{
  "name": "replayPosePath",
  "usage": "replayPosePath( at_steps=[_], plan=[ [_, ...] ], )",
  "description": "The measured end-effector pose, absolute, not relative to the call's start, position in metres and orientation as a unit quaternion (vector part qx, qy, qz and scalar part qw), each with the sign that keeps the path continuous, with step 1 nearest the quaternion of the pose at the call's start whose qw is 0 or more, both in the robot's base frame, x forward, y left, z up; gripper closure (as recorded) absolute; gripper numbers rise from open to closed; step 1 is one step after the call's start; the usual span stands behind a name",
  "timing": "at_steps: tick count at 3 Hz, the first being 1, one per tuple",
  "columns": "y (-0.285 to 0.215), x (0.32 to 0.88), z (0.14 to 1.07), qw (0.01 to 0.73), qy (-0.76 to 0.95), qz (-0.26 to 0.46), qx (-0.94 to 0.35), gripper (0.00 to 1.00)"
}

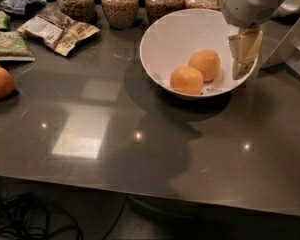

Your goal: Pick orange from white bowl

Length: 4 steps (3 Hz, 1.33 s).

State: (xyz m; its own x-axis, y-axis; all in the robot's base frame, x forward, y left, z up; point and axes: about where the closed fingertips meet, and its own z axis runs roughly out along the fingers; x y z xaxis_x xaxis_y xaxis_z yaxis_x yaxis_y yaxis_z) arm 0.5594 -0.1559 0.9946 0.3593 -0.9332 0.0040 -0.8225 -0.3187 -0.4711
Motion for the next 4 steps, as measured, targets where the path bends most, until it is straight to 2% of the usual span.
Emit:
replayPosePath(
  at_steps=[1, 3, 4],
  plan=[
    [-0.152, 0.584, 0.986, 0.162, 0.506, -0.167, -0.83, 0.0],
    [-0.155, 0.628, 0.96, 0.121, 0.456, -0.187, -0.862, 0.4],
    [-0.165, 0.644, 0.944, 0.118, 0.456, -0.175, -0.865, 0.4]
  ],
)
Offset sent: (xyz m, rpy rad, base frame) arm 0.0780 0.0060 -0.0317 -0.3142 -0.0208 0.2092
